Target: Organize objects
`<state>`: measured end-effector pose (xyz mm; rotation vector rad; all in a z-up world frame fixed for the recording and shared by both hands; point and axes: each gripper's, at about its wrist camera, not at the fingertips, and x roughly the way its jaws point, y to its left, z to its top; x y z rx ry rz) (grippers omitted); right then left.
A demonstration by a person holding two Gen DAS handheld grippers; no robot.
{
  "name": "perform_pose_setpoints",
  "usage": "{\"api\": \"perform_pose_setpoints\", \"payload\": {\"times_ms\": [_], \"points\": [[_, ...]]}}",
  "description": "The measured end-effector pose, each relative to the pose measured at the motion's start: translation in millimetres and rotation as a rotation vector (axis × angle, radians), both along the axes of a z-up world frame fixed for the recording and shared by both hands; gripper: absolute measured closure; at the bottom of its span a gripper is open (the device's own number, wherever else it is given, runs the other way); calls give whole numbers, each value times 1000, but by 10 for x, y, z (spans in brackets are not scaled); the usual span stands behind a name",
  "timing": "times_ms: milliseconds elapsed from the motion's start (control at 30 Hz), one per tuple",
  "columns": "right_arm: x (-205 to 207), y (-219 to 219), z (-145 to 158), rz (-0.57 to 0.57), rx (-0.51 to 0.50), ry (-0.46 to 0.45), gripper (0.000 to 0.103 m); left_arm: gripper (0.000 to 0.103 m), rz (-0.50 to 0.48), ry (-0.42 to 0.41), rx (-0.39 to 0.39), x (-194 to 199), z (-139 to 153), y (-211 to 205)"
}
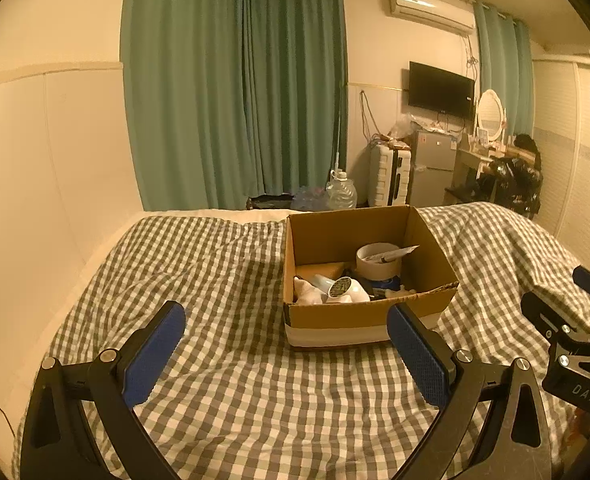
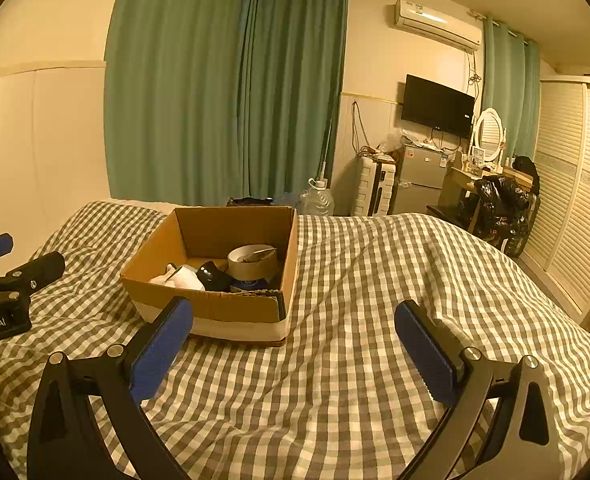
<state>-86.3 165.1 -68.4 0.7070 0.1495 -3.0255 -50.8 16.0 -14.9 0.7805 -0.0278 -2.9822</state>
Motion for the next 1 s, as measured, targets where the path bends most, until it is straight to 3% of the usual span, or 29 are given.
{"api": "perform_pose_setpoints", "payload": {"times_ms": [1000], "points": [[28, -74, -29, 5, 12, -1, 2, 0, -19, -17, -17, 3, -39, 66]]}}
